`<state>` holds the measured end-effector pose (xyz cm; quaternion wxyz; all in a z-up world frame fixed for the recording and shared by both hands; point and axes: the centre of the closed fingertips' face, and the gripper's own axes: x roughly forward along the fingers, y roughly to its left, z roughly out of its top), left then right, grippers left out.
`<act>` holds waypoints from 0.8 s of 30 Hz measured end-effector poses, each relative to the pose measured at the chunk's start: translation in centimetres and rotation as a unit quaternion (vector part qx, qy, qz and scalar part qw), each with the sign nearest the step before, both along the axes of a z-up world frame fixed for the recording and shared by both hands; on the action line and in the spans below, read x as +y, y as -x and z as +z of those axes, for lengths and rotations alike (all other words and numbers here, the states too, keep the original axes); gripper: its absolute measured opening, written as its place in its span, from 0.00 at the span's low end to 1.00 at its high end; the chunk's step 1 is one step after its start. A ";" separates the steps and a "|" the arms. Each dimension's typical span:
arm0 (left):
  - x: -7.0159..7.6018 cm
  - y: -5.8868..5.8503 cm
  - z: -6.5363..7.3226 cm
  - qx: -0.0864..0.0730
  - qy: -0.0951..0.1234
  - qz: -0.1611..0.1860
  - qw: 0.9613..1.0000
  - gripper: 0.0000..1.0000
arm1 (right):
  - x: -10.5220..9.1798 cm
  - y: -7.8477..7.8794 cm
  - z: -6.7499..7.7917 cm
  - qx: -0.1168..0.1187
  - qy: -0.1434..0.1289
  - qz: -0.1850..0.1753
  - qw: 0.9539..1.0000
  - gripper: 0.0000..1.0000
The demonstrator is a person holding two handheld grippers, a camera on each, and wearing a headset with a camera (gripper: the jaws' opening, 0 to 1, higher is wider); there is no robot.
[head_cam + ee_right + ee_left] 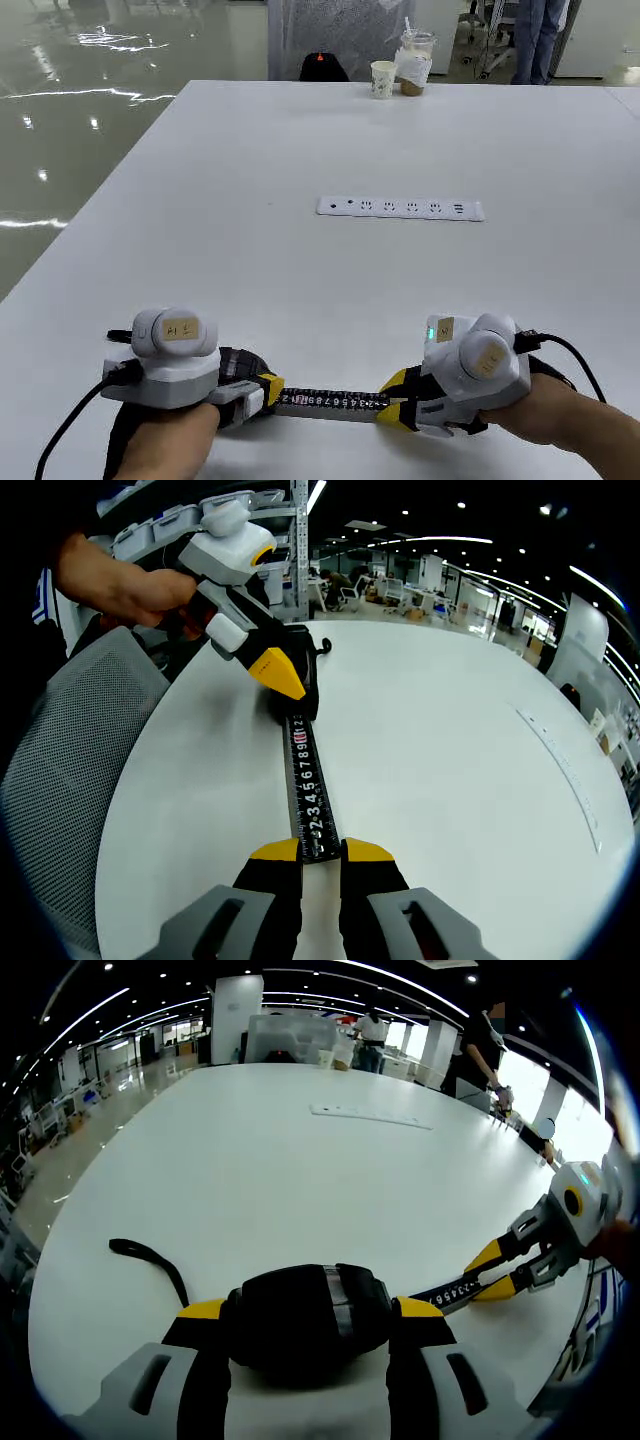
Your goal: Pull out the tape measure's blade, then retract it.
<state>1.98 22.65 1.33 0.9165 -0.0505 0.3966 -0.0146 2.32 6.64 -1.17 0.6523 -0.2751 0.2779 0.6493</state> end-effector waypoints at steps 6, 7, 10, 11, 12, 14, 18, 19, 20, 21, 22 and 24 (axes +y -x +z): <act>0.0 0.0 0.0 0.000 -0.001 -0.001 1.000 0.58 | 0.7 0.1 0.0 -0.002 -0.001 0.000 1.000 0.10; 0.0 0.0 0.0 0.000 -0.001 -0.001 1.000 0.58 | 0.8 0.1 0.0 -0.001 -0.002 0.000 1.000 0.10; 0.0 0.0 0.0 0.000 -0.001 -0.002 1.000 0.58 | 1.1 0.1 -0.1 -0.001 -0.002 0.001 1.000 0.10; 0.0 0.0 0.0 0.000 -0.001 -0.002 1.000 0.58 | 1.2 0.2 -0.1 -0.001 -0.002 0.001 1.000 0.10; 0.0 0.0 0.0 0.001 -0.001 -0.002 1.000 0.58 | 1.3 0.2 -0.1 -0.001 -0.002 0.001 1.000 0.10; 0.0 0.0 0.0 0.001 0.000 -0.003 1.000 0.58 | 1.5 0.3 -0.1 0.000 -0.003 0.001 1.000 0.10; 0.0 0.0 -0.1 0.001 -0.001 -0.003 1.000 0.58 | 2.0 0.4 -0.1 0.000 -0.005 0.000 1.000 0.10; -0.1 0.0 0.0 0.001 -0.001 -0.003 1.000 0.58 | 2.2 0.5 -0.1 0.000 -0.006 0.000 1.000 0.10; -0.1 0.0 0.0 0.001 -0.001 -0.003 1.000 0.58 | 2.3 0.5 -0.1 0.000 -0.007 0.000 1.000 0.10; -0.1 0.0 0.0 0.001 -0.001 -0.003 1.000 0.58 | 2.5 0.5 -0.1 0.000 -0.007 0.000 1.000 0.10; -0.1 0.0 0.0 0.001 -0.001 -0.003 1.000 0.58 | 2.6 0.5 -0.1 0.000 -0.008 0.000 1.000 0.10; -0.1 0.0 0.0 0.001 0.000 -0.003 1.000 0.58 | 2.9 0.5 -0.1 0.000 -0.009 0.000 1.000 0.10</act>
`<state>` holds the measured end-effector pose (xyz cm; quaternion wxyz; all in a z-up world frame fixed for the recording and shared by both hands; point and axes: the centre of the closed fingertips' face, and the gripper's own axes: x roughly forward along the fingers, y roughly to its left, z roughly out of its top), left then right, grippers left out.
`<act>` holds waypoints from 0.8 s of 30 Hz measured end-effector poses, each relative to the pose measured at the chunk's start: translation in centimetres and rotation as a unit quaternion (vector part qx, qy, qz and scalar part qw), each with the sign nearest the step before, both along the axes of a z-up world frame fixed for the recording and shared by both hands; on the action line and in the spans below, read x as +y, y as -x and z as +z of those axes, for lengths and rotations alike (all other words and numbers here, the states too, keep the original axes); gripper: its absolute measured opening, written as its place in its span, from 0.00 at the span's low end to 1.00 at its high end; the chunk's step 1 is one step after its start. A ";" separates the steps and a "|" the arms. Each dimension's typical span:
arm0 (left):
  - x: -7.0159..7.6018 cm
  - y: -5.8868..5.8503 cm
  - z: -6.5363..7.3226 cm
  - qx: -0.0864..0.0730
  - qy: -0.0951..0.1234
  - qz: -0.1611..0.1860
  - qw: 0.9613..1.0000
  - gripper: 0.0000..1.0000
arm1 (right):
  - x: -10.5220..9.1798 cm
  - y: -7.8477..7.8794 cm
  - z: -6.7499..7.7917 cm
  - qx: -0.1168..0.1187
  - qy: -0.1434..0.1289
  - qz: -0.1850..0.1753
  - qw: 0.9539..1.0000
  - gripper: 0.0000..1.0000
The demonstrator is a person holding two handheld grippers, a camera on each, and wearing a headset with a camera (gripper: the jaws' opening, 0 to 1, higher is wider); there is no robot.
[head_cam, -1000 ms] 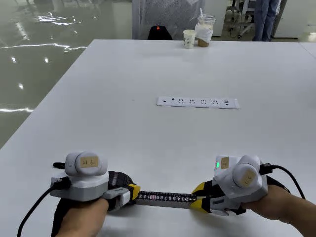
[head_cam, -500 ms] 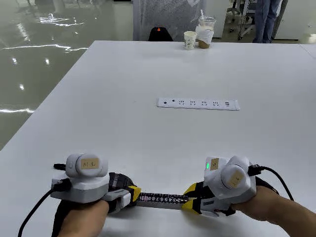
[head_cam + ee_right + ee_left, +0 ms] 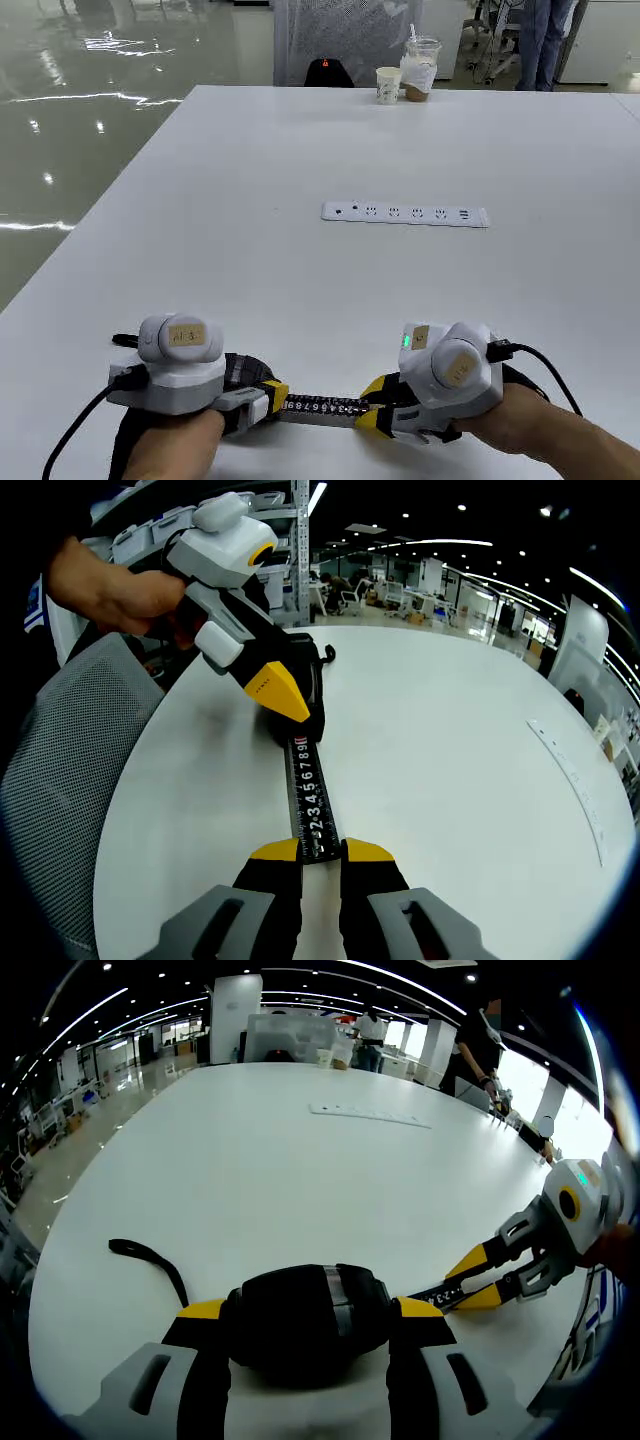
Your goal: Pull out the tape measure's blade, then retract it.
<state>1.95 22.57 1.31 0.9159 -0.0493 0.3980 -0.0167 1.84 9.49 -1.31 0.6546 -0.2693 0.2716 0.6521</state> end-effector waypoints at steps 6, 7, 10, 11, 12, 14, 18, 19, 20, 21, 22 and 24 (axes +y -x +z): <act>0.0 0.0 0.0 0.000 0.000 0.000 1.000 0.58 | 0.7 0.1 0.0 0.000 -0.003 0.001 1.000 0.10; 0.0 0.0 0.0 0.000 0.000 0.000 1.000 0.58 | 0.8 0.1 0.0 -0.001 -0.004 0.001 1.000 0.10; 0.0 0.0 0.0 0.000 0.001 0.001 1.000 0.58 | 1.1 0.1 0.0 -0.001 -0.005 0.002 1.000 0.10; 0.0 0.0 0.0 0.000 0.001 0.001 1.000 0.58 | 1.2 0.1 0.0 -0.001 -0.005 0.002 1.000 0.10; 0.0 0.0 0.0 0.000 0.001 0.001 1.000 0.58 | 1.4 0.1 0.0 0.000 -0.006 0.002 1.000 0.10; 0.0 0.0 0.0 0.000 0.002 0.001 1.000 0.58 | 1.6 0.1 0.0 -0.001 -0.007 0.003 1.000 0.10; 0.0 0.0 0.0 0.000 0.002 0.001 1.000 0.58 | 2.1 0.2 0.0 -0.002 -0.009 0.005 1.000 0.10; 0.0 0.0 0.0 0.000 0.002 0.001 1.000 0.58 | 2.2 0.2 0.0 -0.002 -0.009 0.005 1.000 0.10; 0.0 0.0 0.0 0.001 0.002 0.001 1.000 0.58 | 2.4 0.2 0.0 -0.002 -0.010 0.005 1.000 0.10; 0.0 0.0 0.0 0.001 0.003 0.002 1.000 0.58 | 2.5 0.2 0.0 -0.004 -0.011 0.005 1.000 0.10; 0.0 0.0 0.0 0.001 0.003 0.002 1.000 0.58 | 2.7 0.2 0.0 -0.003 -0.011 0.006 1.000 0.10; 0.0 0.0 0.0 0.001 0.003 0.002 1.000 0.58 | 3.0 0.3 0.0 -0.003 -0.013 0.006 1.000 0.10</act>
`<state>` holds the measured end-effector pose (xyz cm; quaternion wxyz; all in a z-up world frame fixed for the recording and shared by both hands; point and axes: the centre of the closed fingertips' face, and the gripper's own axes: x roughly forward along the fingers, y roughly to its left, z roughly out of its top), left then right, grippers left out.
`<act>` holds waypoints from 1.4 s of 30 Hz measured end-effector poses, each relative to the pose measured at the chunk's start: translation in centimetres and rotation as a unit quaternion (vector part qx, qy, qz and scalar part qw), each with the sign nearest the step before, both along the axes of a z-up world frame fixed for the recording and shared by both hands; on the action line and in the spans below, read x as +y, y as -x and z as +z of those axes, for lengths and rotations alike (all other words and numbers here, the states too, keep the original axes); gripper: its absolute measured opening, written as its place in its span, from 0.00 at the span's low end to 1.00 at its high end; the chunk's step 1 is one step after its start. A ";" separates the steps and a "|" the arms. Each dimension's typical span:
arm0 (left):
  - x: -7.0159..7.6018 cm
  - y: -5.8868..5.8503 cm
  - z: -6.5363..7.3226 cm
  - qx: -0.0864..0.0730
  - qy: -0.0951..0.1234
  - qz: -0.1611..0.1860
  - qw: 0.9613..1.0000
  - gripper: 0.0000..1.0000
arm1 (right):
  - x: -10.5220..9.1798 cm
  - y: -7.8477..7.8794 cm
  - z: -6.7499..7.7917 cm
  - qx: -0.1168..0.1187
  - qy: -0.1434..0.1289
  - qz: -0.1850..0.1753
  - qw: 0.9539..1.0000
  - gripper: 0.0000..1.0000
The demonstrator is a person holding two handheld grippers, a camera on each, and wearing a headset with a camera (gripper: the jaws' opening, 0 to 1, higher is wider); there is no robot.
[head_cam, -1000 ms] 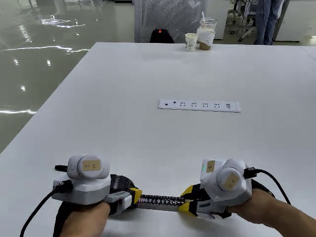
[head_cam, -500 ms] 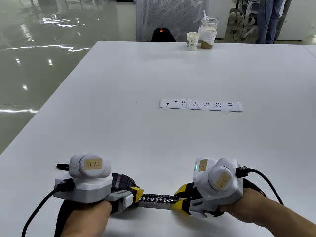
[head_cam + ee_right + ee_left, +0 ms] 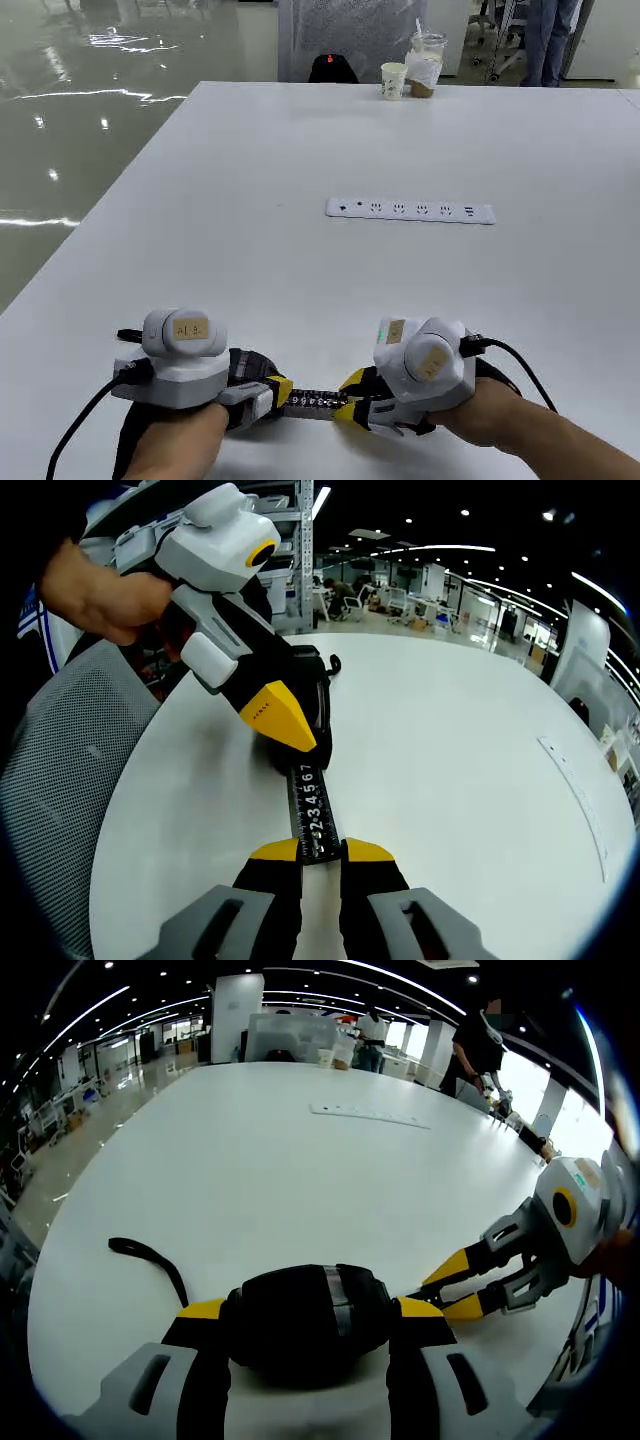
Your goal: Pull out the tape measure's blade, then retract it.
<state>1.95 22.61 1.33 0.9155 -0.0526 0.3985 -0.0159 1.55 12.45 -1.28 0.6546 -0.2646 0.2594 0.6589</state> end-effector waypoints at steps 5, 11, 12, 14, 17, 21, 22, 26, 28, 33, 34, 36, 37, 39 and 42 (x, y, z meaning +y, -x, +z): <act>0.0 0.0 0.0 0.001 0.002 0.001 1.000 0.58 | 0.6 0.1 0.0 0.000 -0.003 0.001 1.000 0.10; 0.0 0.0 0.0 0.001 0.003 0.001 1.000 0.58 | 1.3 0.2 0.0 -0.003 -0.004 0.004 1.000 0.10; 0.0 0.0 0.0 0.001 0.003 0.001 1.000 0.58 | 1.4 0.2 0.0 -0.002 -0.005 0.004 1.000 0.10; 0.0 0.0 0.0 0.001 0.003 0.001 1.000 0.58 | 1.7 0.2 0.0 -0.003 -0.006 0.005 1.000 0.10; 0.0 0.0 0.0 0.001 0.004 0.002 1.000 0.58 | 2.0 0.3 0.0 -0.004 -0.007 0.006 1.000 0.10; 0.0 0.0 0.0 0.002 0.004 0.002 1.000 0.58 | 2.5 0.4 0.1 -0.003 -0.010 0.006 1.000 0.10; 0.0 0.0 0.0 0.002 0.005 0.002 1.000 0.58 | 2.7 0.4 0.1 -0.004 -0.010 0.007 1.000 0.10; 0.0 0.0 0.0 0.002 0.005 0.002 1.000 0.58 | 3.3 0.5 0.1 -0.005 -0.012 0.010 1.000 0.10; 0.0 0.0 0.0 0.003 0.006 0.003 1.000 0.58 | 3.5 0.5 0.1 -0.005 -0.013 0.010 1.000 0.10; 0.0 0.0 0.0 0.003 0.007 0.004 1.000 0.58 | 4.1 0.5 0.1 -0.007 -0.015 0.012 1.000 0.10; 0.0 0.0 0.0 0.003 0.007 0.004 1.000 0.58 | 4.2 0.6 0.0 -0.007 -0.015 0.013 1.000 0.11; 0.0 0.0 0.0 0.003 0.008 0.005 1.000 0.58 | 4.4 0.6 0.0 -0.008 -0.016 0.013 1.000 0.11; 0.0 0.0 0.0 0.003 0.008 0.005 1.000 0.58 | 4.5 0.6 0.0 -0.007 -0.016 0.013 1.000 0.11; 0.0 0.0 0.0 0.003 0.009 0.005 1.000 0.58 | 4.7 0.6 0.0 -0.008 -0.017 0.015 1.000 0.11; 0.0 0.0 0.0 0.004 0.009 0.006 1.000 0.58 | 5.0 0.6 0.0 -0.011 -0.018 0.017 1.000 0.11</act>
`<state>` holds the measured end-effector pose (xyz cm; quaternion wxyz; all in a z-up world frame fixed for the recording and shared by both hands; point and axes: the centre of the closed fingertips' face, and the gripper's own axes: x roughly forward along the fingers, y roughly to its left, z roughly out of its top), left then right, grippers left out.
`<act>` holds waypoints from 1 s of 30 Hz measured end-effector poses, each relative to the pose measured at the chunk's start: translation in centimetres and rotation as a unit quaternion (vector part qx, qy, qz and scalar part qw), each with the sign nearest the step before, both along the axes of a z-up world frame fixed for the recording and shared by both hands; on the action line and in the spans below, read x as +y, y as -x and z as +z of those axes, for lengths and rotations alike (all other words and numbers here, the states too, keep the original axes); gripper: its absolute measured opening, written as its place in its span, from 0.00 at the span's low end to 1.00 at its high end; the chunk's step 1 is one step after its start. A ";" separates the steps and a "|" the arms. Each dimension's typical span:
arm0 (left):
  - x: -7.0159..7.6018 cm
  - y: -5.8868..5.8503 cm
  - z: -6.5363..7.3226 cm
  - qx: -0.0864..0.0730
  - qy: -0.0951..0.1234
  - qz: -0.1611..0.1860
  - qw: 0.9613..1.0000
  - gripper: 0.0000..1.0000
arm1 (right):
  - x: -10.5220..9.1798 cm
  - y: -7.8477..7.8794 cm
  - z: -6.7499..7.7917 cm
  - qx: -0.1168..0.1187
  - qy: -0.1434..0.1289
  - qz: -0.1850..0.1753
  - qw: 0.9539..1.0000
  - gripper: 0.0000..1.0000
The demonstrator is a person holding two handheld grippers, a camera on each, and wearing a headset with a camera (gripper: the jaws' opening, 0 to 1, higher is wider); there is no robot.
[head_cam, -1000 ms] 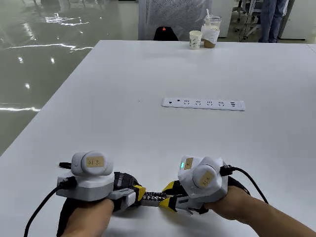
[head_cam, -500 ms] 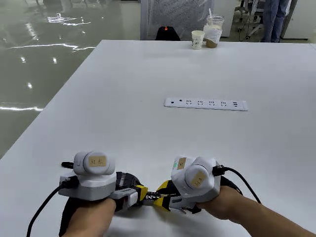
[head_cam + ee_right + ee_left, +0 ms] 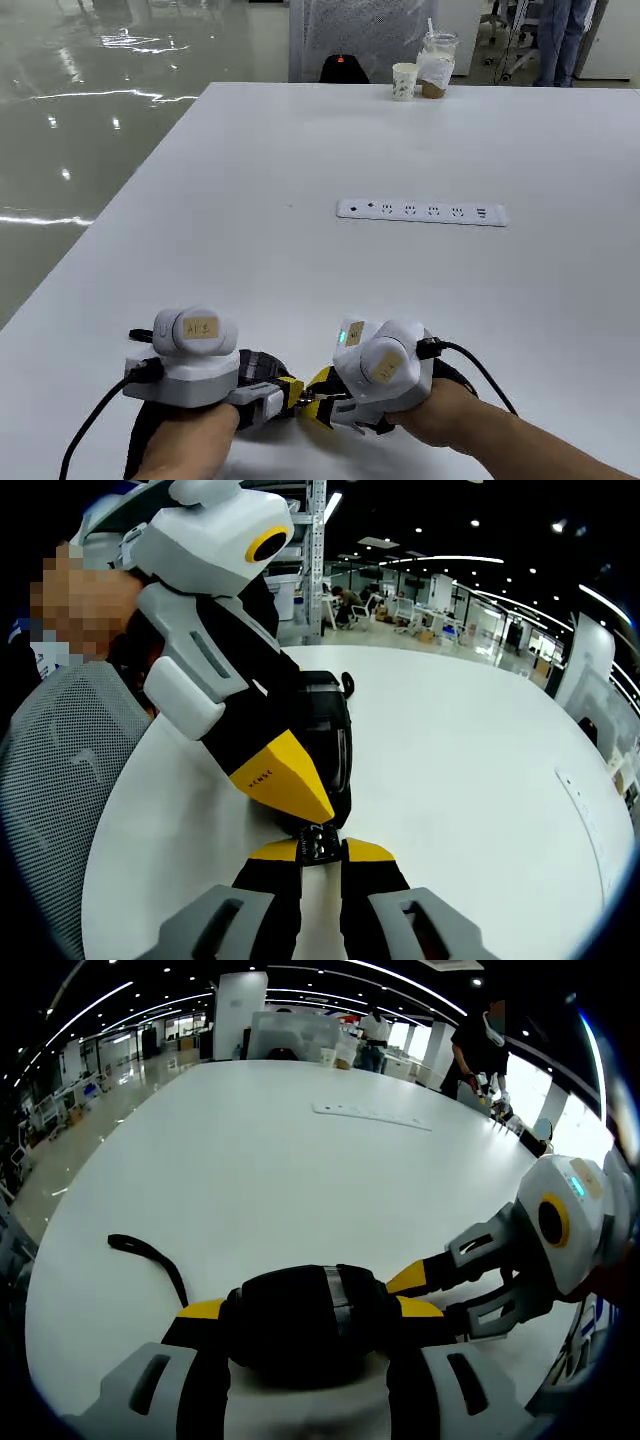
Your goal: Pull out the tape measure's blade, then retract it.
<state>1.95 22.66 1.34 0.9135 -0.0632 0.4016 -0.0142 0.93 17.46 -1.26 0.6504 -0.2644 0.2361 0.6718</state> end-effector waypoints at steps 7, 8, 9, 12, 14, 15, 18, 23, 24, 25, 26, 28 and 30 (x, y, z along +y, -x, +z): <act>0.0 -0.1 0.0 -0.001 0.001 0.002 1.000 0.59 | 0.2 0.0 0.0 -0.004 0.002 0.008 1.000 0.11; 0.0 -0.1 0.0 -0.001 0.001 0.002 1.000 0.59 | 0.2 0.0 0.0 -0.003 0.002 0.007 1.000 0.11; 0.0 -0.1 0.0 -0.001 0.001 0.002 1.000 0.59 | 0.2 0.0 0.0 -0.002 0.002 0.007 1.000 0.11; 0.0 0.0 0.0 -0.001 0.001 0.002 1.000 0.59 | 0.2 0.1 0.0 0.000 0.002 0.006 1.000 0.11; -0.1 0.0 0.0 -0.001 0.001 0.000 1.000 0.59 | 0.2 0.1 0.0 -0.001 0.004 0.006 1.000 0.11; -0.1 0.0 0.0 -0.001 0.001 0.000 1.000 0.59 | 0.2 0.1 0.0 -0.001 0.005 0.007 1.000 0.12; -0.1 0.0 0.0 -0.001 0.001 -0.002 1.000 0.60 | 0.2 0.1 0.0 -0.001 0.006 0.008 1.000 0.12; -0.1 0.0 0.0 -0.001 0.001 -0.004 1.000 0.60 | 0.2 0.2 0.0 0.000 0.008 0.009 1.000 0.12; -0.1 0.0 0.0 -0.001 0.001 -0.004 1.000 0.61 | 0.2 0.1 0.0 -0.001 0.008 0.009 1.000 0.12; -0.1 0.0 0.0 -0.001 0.001 -0.004 1.000 0.61 | 0.2 0.1 0.0 -0.001 0.009 0.009 1.000 0.12; -0.1 0.0 0.0 0.000 0.001 -0.005 1.000 0.61 | 0.2 0.1 0.0 -0.001 0.009 0.009 1.000 0.12; -0.1 0.0 0.0 0.000 0.002 -0.005 1.000 0.61 | 0.2 0.2 -0.1 -0.001 0.010 0.009 1.000 0.12; -0.1 0.0 0.0 0.001 0.002 -0.005 1.000 0.61 | 0.1 0.1 -0.1 -0.003 0.011 0.009 1.000 0.13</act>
